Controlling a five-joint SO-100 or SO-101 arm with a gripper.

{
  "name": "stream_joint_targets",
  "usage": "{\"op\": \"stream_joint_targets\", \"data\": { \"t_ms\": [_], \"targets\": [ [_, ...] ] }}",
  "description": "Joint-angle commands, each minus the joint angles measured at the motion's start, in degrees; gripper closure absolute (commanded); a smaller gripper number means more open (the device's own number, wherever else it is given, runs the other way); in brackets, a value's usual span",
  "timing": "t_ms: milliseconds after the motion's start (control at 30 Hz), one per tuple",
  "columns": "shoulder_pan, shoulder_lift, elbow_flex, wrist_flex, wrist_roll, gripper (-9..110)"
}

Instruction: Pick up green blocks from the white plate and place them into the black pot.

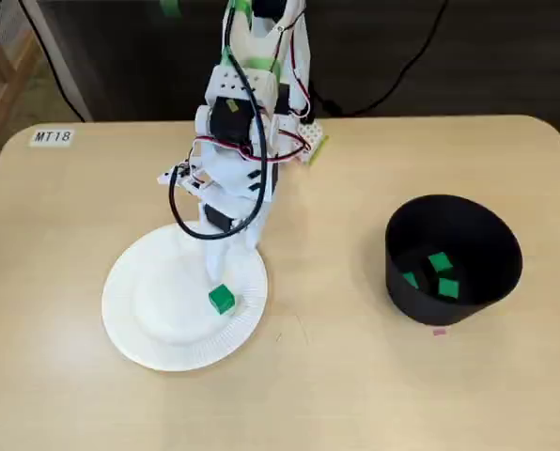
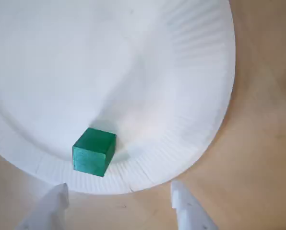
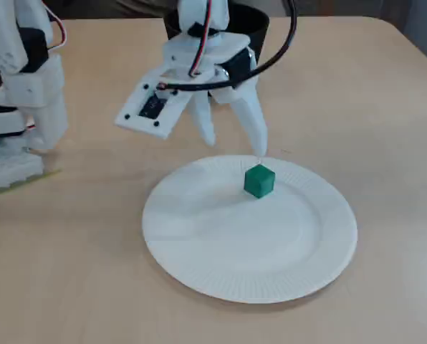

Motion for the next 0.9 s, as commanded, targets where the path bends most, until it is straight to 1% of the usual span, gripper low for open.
{"op": "stream_joint_targets", "data": {
  "t_ms": [0, 600, 867],
  "targets": [
    [1.0, -1.2, -0.6, -1.5, 0.1, 71],
    [1.9, -13.3, -13.3, -1.4, -0.5, 73],
    [2.7, -15.5, -15.0, -1.2, -0.9, 72]
  ]
}}
